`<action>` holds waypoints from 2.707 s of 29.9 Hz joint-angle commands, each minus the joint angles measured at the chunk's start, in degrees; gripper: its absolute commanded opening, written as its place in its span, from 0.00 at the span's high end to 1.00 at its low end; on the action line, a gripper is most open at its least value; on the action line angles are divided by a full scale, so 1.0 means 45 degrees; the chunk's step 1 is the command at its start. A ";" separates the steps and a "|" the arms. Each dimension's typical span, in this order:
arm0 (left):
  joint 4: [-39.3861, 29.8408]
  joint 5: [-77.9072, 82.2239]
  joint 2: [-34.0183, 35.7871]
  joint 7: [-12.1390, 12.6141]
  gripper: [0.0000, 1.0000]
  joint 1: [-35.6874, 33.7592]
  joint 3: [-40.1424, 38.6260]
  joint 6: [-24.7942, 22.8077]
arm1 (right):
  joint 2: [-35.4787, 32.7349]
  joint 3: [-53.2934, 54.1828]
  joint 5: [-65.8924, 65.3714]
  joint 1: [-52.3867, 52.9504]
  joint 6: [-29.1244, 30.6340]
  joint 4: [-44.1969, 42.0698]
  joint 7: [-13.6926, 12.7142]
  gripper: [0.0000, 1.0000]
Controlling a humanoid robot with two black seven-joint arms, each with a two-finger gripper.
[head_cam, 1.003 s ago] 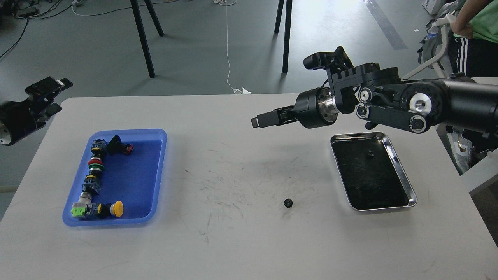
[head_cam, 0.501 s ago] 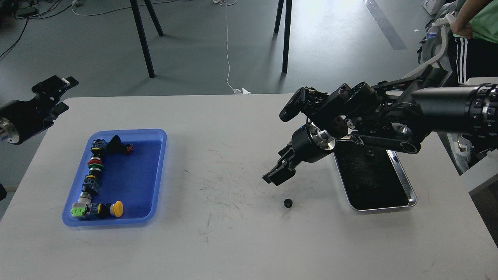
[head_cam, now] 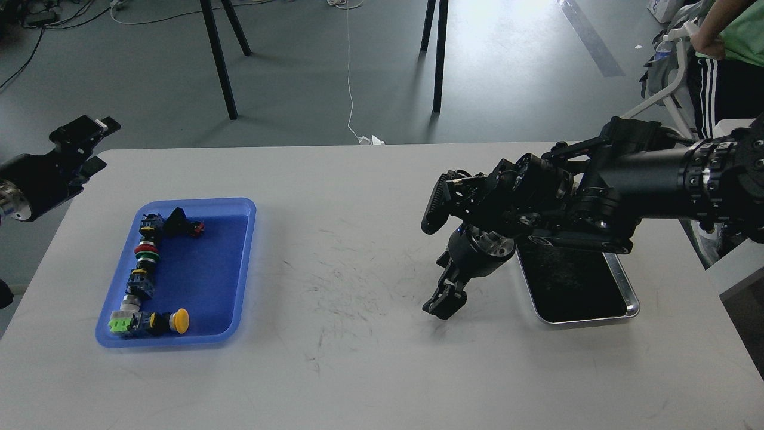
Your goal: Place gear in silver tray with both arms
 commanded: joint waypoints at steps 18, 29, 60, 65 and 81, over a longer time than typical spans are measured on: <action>0.0252 -0.0384 -0.0032 0.0000 0.02 0.0120 -0.0116 0.0000 | 0.0806 -0.1478 -0.1025 -0.0488 -0.0675 -0.0085 -0.0002 0.18; 0.0252 -0.0384 -0.0013 0.0000 0.02 0.0120 -0.0136 0.0000 | 0.1060 -0.1439 -0.1006 -0.0469 -0.0694 -0.0476 -0.0002 0.23; 0.0252 -0.0384 0.0124 0.0000 0.02 0.0374 -0.0429 -0.0059 | 0.1060 -0.1380 -0.1025 -0.0430 -0.0694 -0.0535 -0.0002 0.76; 0.0232 -0.0384 0.0124 0.0000 0.02 0.0393 -0.0429 -0.0039 | 0.1060 -0.1380 -0.1025 -0.0371 -0.0694 -0.0535 -0.0002 0.85; 0.0232 -0.0384 0.0066 0.0000 0.02 0.0413 -0.0429 0.0000 | -0.0363 -0.0931 -0.0947 0.0721 -0.0694 -0.0398 -0.0002 0.93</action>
